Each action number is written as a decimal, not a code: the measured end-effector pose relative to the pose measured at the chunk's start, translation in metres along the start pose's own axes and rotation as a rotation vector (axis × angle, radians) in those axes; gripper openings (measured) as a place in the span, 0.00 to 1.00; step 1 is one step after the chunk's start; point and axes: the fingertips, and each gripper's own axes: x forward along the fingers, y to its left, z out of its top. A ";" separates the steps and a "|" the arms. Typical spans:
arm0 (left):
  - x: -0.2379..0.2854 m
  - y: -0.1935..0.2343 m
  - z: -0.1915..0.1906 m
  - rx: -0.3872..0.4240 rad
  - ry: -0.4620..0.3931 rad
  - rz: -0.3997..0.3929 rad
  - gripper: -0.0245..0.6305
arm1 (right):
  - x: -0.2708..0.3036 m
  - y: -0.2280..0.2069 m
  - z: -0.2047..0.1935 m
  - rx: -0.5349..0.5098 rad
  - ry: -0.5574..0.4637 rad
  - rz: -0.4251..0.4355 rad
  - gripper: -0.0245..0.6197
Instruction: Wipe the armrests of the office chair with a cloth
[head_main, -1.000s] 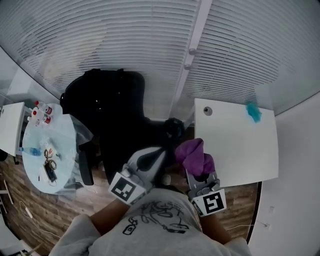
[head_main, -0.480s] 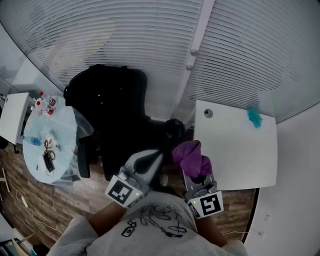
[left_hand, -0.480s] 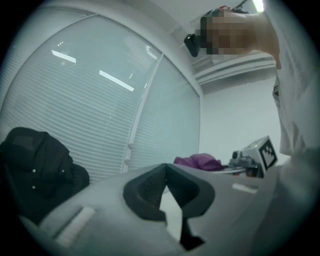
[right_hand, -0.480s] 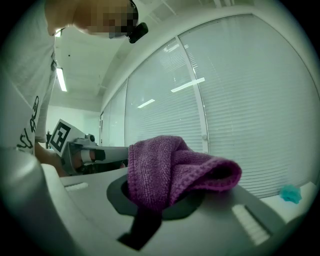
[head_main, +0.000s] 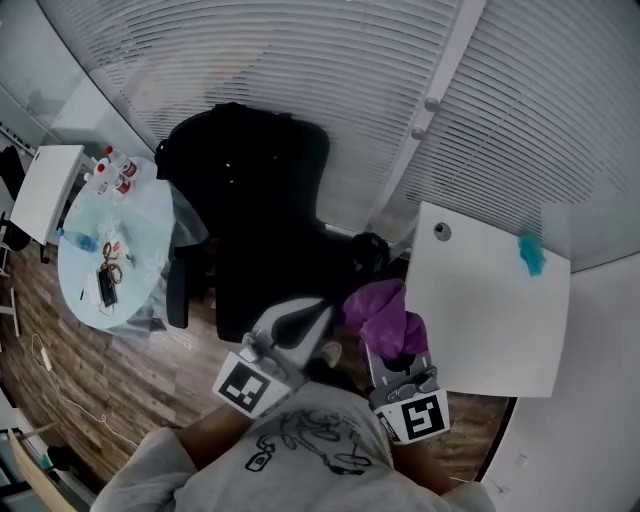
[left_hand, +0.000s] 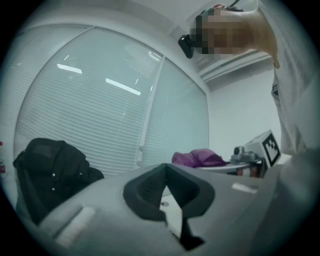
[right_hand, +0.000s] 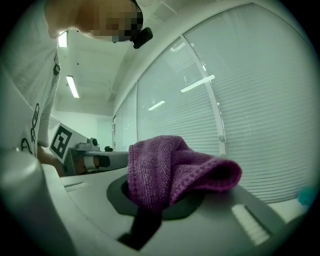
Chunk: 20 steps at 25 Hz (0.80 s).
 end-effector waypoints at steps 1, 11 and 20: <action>-0.006 0.005 0.002 0.006 -0.003 0.019 0.04 | 0.006 0.007 -0.001 -0.002 0.004 0.025 0.10; -0.111 0.073 0.019 0.037 -0.050 0.258 0.04 | 0.075 0.114 0.002 -0.027 0.014 0.305 0.10; -0.249 0.139 0.033 0.024 -0.075 0.452 0.04 | 0.139 0.251 -0.002 -0.061 0.048 0.513 0.10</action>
